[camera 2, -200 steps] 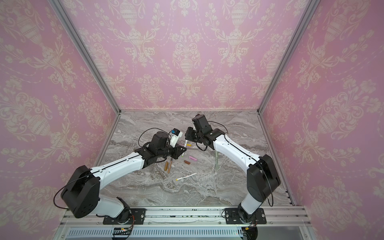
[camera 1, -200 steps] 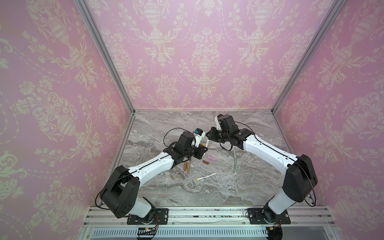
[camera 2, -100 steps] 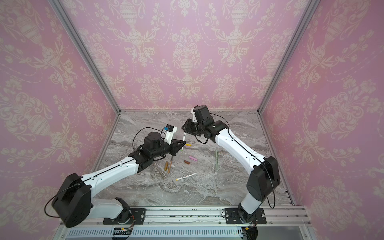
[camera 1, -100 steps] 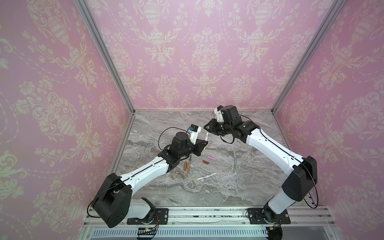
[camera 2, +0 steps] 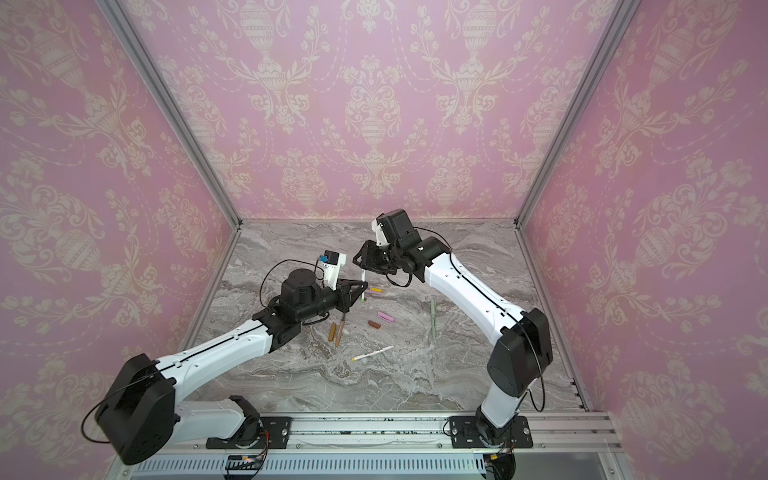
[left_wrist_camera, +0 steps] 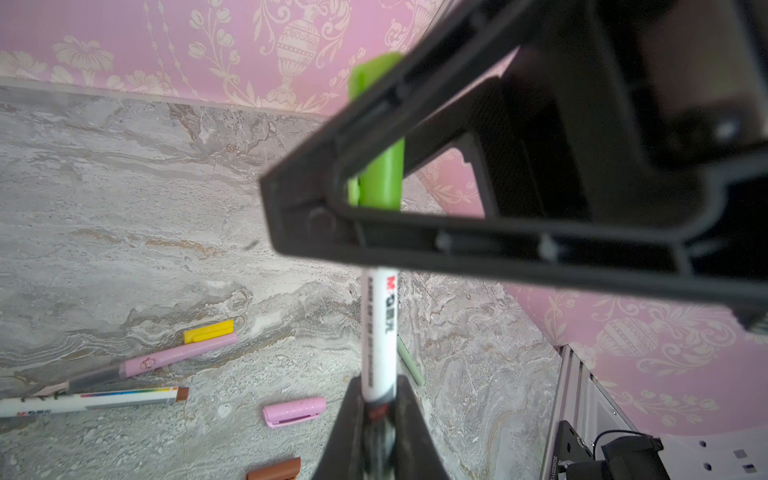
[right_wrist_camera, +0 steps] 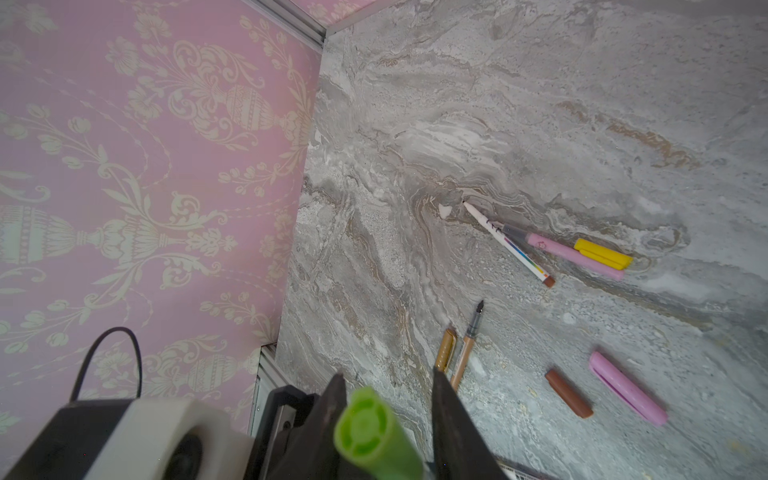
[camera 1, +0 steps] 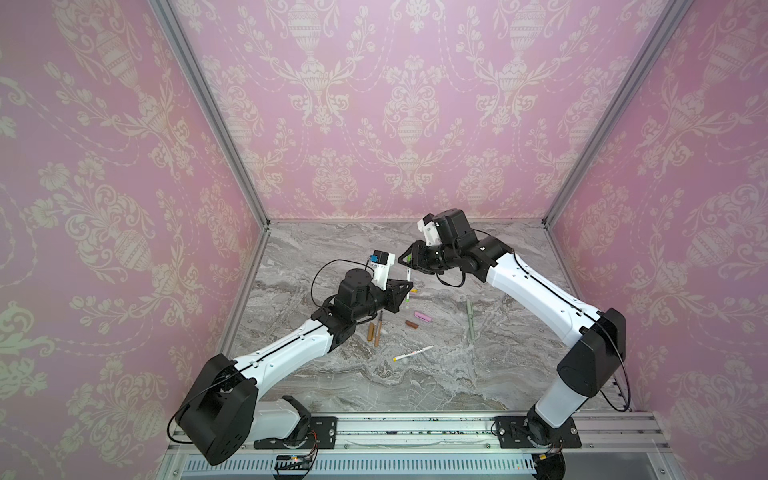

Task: Insert the pens into the pen caps

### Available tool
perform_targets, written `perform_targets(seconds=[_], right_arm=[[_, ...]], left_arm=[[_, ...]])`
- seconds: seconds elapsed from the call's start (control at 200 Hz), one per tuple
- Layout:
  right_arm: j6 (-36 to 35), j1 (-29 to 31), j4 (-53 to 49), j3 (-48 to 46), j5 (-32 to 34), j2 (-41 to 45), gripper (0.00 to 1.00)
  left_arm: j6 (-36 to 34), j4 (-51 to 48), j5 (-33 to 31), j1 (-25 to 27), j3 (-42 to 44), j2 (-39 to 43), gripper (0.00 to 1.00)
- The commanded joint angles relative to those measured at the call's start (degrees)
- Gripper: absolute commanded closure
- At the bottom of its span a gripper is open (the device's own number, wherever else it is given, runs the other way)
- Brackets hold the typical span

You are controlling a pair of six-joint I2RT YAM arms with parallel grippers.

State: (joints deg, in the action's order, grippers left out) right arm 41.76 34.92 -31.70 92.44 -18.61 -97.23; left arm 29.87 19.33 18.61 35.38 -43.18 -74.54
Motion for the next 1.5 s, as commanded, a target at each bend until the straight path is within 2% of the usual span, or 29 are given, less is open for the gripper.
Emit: perform_targets(seconds=[0.0,0.14,0.35,0.43,0.585,0.761,0.846,1.106,1.256,1.496], right_arm=[[-2.06,0.88,-1.97,-1.63,0.98,1.18,0.66],[-2.56,1.38,-2.13,-2.0,1.69,1.27,0.71],[-2.64,2.06,-2.09,-2.07,3.56,1.69,0.96],[-2.58,2.41,-2.13,-2.18,4.43,1.81,1.0],[-1.52,2.48,-3.26,-2.1,6.63,1.93,1.0],[-1.21,-0.02,-7.67,-1.54,9.01,1.75,1.0],[-1.91,-1.87,-9.9,-2.08,8.97,1.79,1.0],[-10.0,-4.75,-21.15,-5.22,10.23,-0.32,1.0],[-12.55,-5.07,-24.23,-10.07,15.44,-1.79,1.0],[-11.22,-5.46,-24.6,-13.17,20.61,-6.71,1.0]], left_arm=[[2.91,0.89,-2.26,-0.27,-0.28,0.27,1.0],[3.69,0.29,-2.79,-0.26,-0.69,0.27,1.0],[4.44,-0.78,-4.01,-0.22,-0.9,0.71,1.0],[4.59,-0.97,-4.51,-0.25,-0.86,0.89,1.0],[5.53,-1.06,-3.23,-0.22,-0.82,0.54,1.0],[5.48,-1.57,1.6,-0.18,2.51,2.19,0.52],[4.11,-2.88,2.19,-0.27,5.31,4.85,0.38],[-6.88,-13.16,-3.39,-0.3,7.99,11.92,0.27],[-7.81,-12.68,-5.86,-0.29,7.44,11.22,0.27],[-7.53,-12.04,-5.74,-0.27,5.92,8.11,0.27]])
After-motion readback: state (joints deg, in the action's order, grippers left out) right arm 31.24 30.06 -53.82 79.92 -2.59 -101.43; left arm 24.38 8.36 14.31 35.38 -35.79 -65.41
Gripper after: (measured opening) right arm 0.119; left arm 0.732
